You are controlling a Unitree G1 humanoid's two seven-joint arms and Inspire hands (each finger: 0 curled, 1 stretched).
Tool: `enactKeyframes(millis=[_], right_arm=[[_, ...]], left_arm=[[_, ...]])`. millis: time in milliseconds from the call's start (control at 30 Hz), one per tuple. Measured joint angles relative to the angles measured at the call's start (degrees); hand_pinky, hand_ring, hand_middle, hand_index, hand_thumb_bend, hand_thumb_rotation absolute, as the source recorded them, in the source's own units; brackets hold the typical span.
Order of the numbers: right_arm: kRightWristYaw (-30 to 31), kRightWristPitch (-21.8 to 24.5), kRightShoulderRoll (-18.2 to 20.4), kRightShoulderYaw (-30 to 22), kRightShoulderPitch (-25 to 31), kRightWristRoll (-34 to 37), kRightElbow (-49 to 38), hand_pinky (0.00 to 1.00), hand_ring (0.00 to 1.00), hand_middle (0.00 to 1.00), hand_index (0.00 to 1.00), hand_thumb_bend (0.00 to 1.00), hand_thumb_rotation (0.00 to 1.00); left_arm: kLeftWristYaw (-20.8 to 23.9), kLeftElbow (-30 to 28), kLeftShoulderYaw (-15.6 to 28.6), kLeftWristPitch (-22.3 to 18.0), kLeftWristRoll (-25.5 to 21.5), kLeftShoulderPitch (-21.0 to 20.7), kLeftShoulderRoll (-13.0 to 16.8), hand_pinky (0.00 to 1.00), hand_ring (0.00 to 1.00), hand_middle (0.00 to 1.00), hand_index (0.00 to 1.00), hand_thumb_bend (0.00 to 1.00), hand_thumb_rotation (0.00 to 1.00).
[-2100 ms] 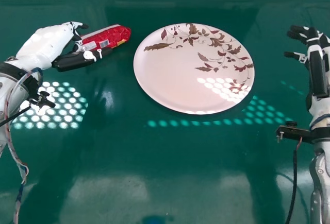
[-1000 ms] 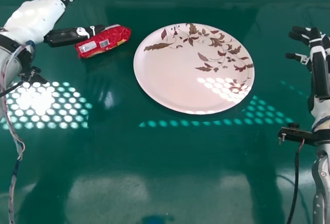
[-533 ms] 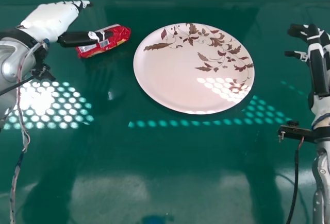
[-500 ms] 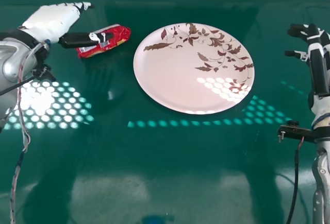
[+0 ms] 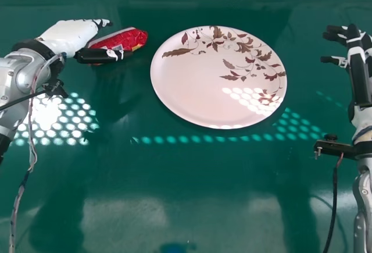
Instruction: Pick up biscuit and place it in the plate
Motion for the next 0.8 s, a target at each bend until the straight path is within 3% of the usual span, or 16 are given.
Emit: enactKeyframes(millis=[800], right_arm=[[0.44, 1.33, -0.37, -1.8, 0.58, 1.51, -3.26, 0.57, 0.68, 0.72, 0.72, 0.64, 0.39]], left_arm=[[0.12, 23.53, -9.62, 0.25, 5.05, -15.12, -4.54, 1.0, 1.0, 1.0, 1.0, 1.0, 0.45]])
